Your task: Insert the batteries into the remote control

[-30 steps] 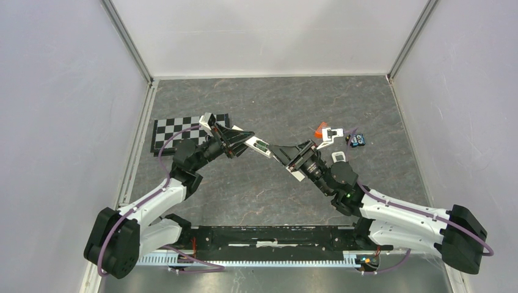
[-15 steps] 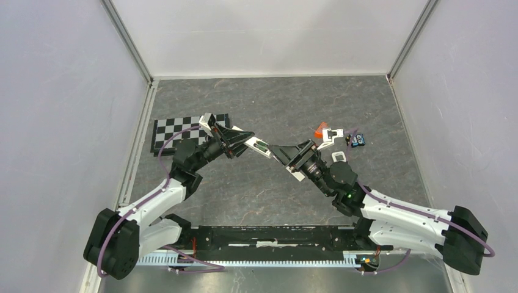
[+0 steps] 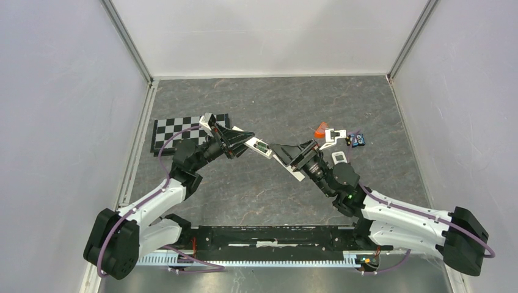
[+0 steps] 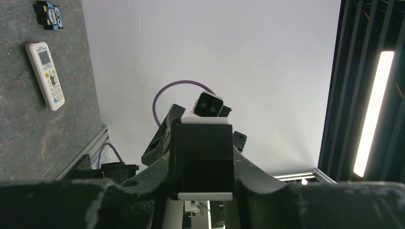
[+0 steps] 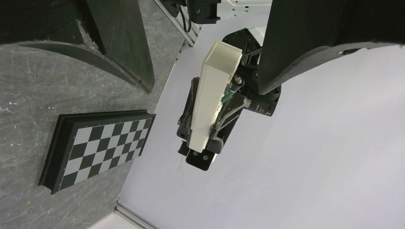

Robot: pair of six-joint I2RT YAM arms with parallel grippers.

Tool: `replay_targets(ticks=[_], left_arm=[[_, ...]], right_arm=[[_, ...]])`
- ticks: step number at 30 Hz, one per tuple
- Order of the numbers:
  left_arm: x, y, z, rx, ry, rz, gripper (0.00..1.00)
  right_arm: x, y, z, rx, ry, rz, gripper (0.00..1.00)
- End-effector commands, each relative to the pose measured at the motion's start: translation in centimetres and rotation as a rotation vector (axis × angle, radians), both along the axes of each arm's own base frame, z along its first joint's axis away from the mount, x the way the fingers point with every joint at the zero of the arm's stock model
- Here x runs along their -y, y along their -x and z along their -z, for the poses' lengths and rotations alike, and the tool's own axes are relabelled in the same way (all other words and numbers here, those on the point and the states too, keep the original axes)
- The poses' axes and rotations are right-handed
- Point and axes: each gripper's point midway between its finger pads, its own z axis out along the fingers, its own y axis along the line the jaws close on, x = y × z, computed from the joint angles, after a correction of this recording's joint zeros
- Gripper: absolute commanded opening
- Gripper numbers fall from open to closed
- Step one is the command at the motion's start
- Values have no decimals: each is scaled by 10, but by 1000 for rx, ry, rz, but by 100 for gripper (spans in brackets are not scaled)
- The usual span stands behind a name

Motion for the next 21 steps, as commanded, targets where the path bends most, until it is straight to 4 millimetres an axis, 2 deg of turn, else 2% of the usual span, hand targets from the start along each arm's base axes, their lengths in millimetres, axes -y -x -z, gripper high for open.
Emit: replay_targets(ticks=[1, 11, 16, 21], left_arm=[[0, 9, -26, 117, 17, 16, 2], [0, 12, -29, 136, 15, 25, 2], [1, 16, -37, 184, 16, 40, 2], [0, 24, -51, 270, 18, 49, 2]], right_arm=[[-3, -4, -13, 18, -30, 10, 81], [-8, -7, -12, -2, -42, 7, 66], [-9, -11, 0, -33, -11, 20, 58], [-7, -19, 22, -96, 52, 55, 50]])
